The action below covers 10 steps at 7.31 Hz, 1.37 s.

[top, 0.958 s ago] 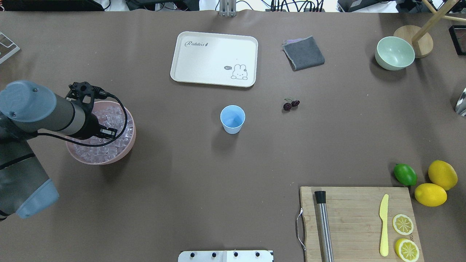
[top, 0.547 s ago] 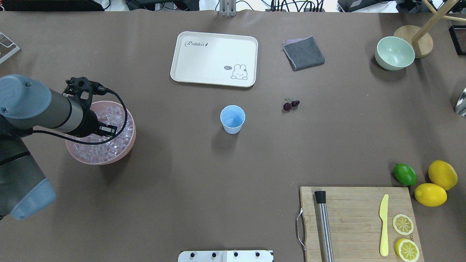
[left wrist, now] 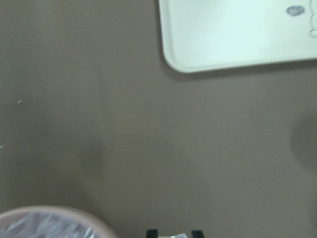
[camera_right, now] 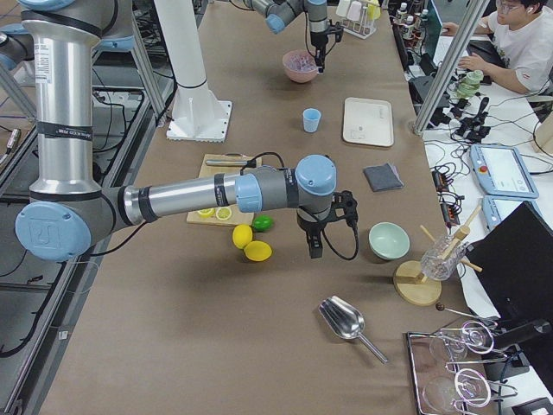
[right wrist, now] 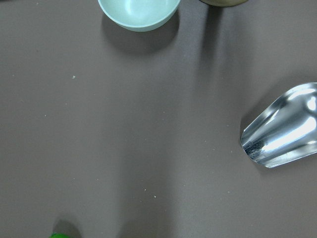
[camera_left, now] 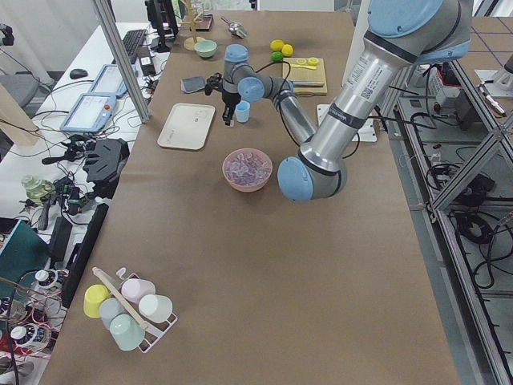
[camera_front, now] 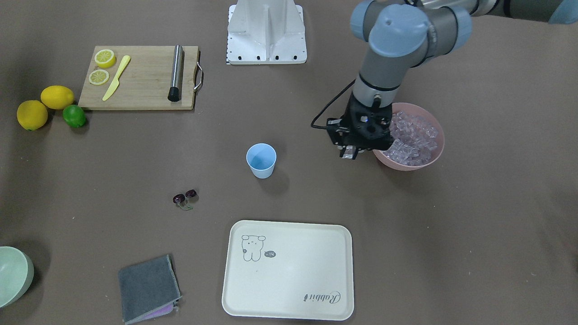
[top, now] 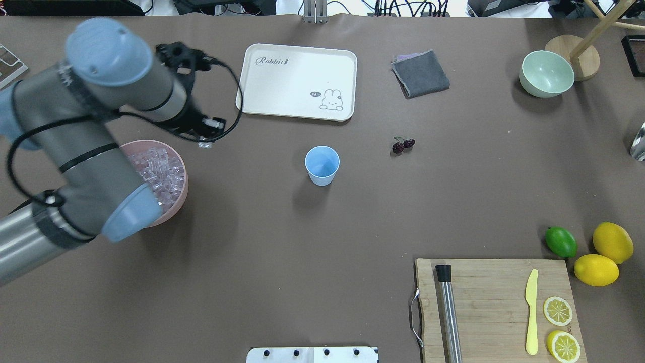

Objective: Put ice and cherries in cup

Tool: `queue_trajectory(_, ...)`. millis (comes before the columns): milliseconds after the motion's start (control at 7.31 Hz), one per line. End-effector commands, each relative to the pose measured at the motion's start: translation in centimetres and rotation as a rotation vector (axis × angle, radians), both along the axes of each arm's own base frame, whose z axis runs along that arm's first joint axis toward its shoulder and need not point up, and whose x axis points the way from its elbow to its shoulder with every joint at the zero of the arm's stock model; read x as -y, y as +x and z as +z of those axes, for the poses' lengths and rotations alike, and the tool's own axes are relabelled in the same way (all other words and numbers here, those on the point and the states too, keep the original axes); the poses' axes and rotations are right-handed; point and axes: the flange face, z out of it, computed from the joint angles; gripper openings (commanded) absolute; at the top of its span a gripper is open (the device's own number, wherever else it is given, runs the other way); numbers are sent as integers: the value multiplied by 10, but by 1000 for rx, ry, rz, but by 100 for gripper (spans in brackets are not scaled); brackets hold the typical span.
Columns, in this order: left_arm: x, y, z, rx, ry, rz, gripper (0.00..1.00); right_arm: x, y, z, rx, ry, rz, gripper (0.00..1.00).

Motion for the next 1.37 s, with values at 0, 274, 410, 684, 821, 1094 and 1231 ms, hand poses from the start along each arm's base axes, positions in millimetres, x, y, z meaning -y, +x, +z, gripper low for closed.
queue_trajectory(0,37,78,-75,-193,8,-54,0,-1,0,1,4,-5,0,100)
queue_trajectory(274,27,123,-88,-175,9,-54,0,0,-1,0,16,-3,-3,100)
queue_trajectory(410,20,131,-89,-170,18,-57,0,2,-1,-3,17,3,-3,100)
queue_trajectory(684,3,119,-76,-183,18,-45,0,3,-1,-5,17,8,-3,100)
queue_trajectory(821,-1,116,-62,-178,21,-40,0,3,-1,-5,16,6,-3,100)
queue_trajectory(1094,-17,134,-58,-174,8,-18,0,3,-1,-5,17,6,-3,100)
queue_trajectory(1231,-24,139,-59,-182,-25,-30,0,3,-1,-5,19,5,-2,100)
